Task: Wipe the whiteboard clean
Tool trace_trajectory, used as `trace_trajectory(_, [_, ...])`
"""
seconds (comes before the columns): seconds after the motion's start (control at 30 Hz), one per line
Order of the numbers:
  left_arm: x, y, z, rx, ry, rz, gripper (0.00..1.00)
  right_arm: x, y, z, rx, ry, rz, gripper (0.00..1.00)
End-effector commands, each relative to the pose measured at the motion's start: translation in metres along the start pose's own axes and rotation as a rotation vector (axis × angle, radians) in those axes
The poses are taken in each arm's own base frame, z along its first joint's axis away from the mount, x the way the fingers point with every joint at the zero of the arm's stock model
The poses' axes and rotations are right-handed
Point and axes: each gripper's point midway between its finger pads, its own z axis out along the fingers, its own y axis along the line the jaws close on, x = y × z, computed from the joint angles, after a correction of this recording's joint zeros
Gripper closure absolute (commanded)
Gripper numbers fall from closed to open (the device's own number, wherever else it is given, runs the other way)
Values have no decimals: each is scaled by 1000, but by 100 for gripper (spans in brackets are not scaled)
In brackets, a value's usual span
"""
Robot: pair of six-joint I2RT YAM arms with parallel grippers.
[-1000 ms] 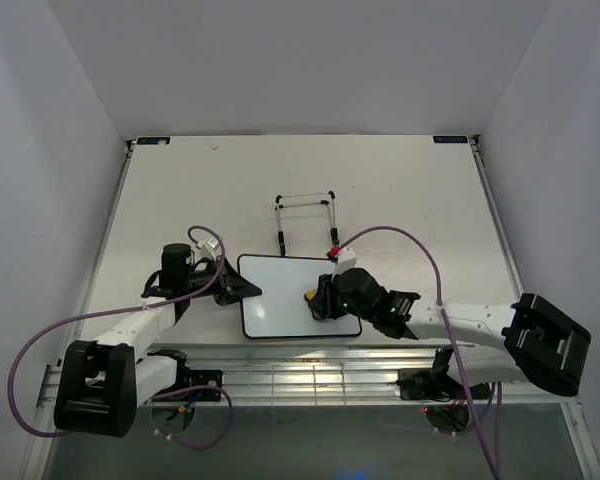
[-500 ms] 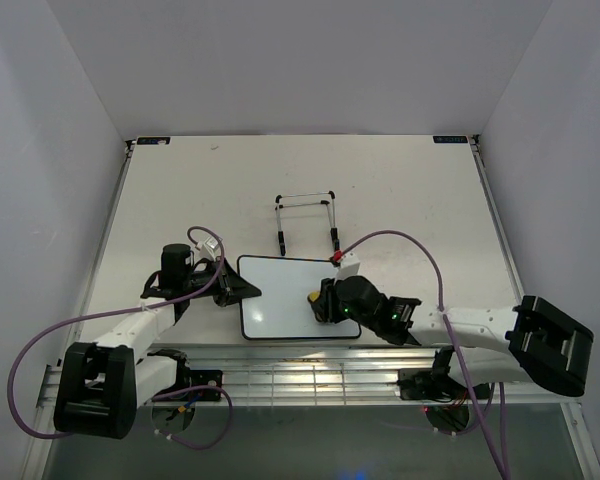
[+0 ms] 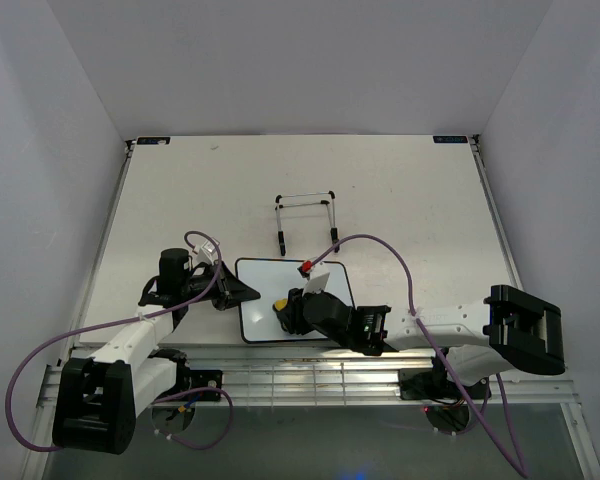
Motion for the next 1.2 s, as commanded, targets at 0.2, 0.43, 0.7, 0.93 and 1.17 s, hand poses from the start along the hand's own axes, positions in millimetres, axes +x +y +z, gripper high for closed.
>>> trace_trajectory(0.2, [-21, -9, -1, -9, -107, 64, 100, 53, -81, -20, 228, 85, 59, 72])
trace_trajectory(0.43, [-19, -7, -2, -23, -98, 53, 100, 70, -136, -42, 342, 86, 107, 72])
trace_trajectory(0.7, [-16, -6, -1, -15, -71, 56, 100, 57, -171, -48, 391, 69, 136, 72])
trace_trajectory(0.93, [-17, -10, -3, -20, -75, 71, 100, 42, -187, -43, 349, 144, 133, 71])
trace_trajectory(1.17, [-22, -13, -4, -32, -85, 89, 100, 43, -193, -49, 275, 140, 190, 71])
